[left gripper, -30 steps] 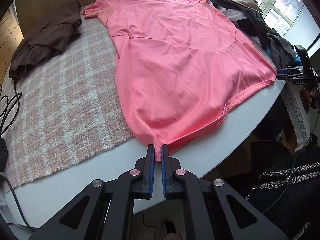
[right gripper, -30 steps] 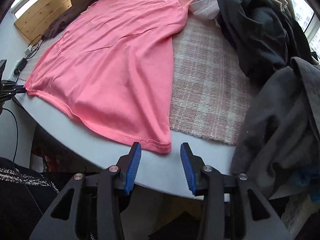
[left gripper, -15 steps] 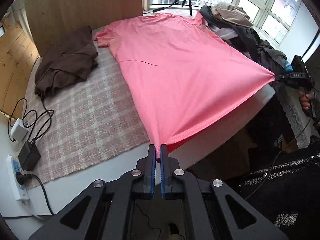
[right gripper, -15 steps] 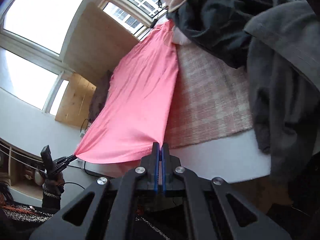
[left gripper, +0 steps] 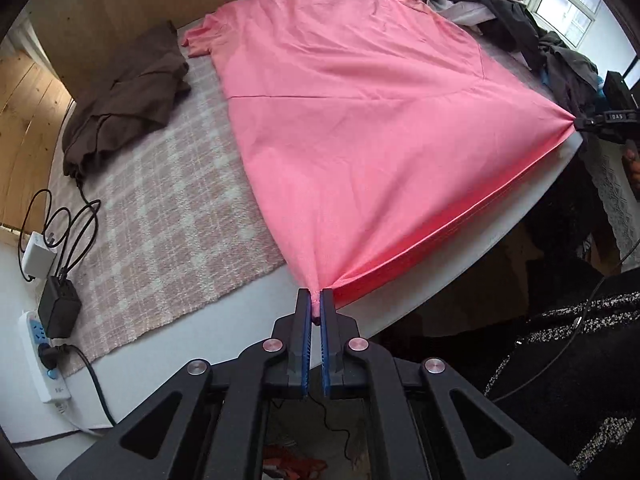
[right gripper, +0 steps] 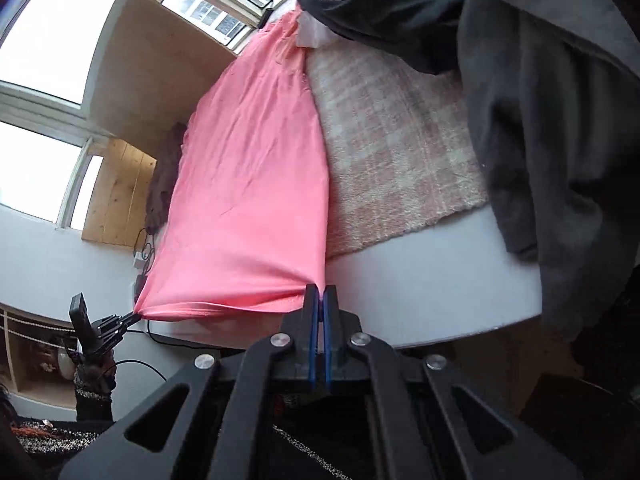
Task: Fold clothes
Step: 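Grasp the hem with the left tool while the right tool grasps the hem, then open both tools to release the shirt hem, then move both open tools over the shirt toward its collar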
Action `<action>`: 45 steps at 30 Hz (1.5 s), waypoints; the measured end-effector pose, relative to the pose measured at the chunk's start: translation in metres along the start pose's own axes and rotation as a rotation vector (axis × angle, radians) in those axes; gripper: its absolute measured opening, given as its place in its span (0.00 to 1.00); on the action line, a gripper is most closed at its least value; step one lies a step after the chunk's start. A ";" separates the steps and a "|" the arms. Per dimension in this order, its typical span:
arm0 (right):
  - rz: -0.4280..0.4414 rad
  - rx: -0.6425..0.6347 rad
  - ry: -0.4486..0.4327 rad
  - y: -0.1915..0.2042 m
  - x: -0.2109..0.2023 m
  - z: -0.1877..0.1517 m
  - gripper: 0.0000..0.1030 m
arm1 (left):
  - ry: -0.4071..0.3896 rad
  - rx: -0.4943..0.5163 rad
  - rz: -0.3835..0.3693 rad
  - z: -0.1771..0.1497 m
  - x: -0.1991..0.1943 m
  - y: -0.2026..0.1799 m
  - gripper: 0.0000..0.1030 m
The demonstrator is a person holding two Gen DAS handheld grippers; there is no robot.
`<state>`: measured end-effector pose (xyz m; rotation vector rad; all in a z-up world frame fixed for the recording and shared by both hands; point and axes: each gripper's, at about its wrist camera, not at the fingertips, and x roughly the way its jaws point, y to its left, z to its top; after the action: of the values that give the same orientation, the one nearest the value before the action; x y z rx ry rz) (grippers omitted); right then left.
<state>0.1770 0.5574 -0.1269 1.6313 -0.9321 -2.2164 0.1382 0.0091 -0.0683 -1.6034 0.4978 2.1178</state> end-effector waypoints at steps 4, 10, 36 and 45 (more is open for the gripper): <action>-0.069 -0.002 0.028 -0.005 0.007 -0.004 0.02 | 0.019 0.009 -0.018 -0.007 0.010 -0.003 0.03; -0.144 -0.059 0.058 0.002 0.013 -0.004 0.02 | 0.031 -0.009 -0.039 -0.018 0.015 0.002 0.04; -0.201 -0.409 0.099 0.087 0.061 0.014 0.03 | -0.036 0.081 -0.178 0.020 0.027 -0.022 0.11; -0.232 -0.500 0.240 0.094 0.071 -0.027 0.04 | 0.074 0.139 -0.269 -0.015 0.014 -0.032 0.12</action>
<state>0.1608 0.4382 -0.1285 1.7587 -0.1123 -2.0942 0.1644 0.0300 -0.0870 -1.5776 0.4174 1.7932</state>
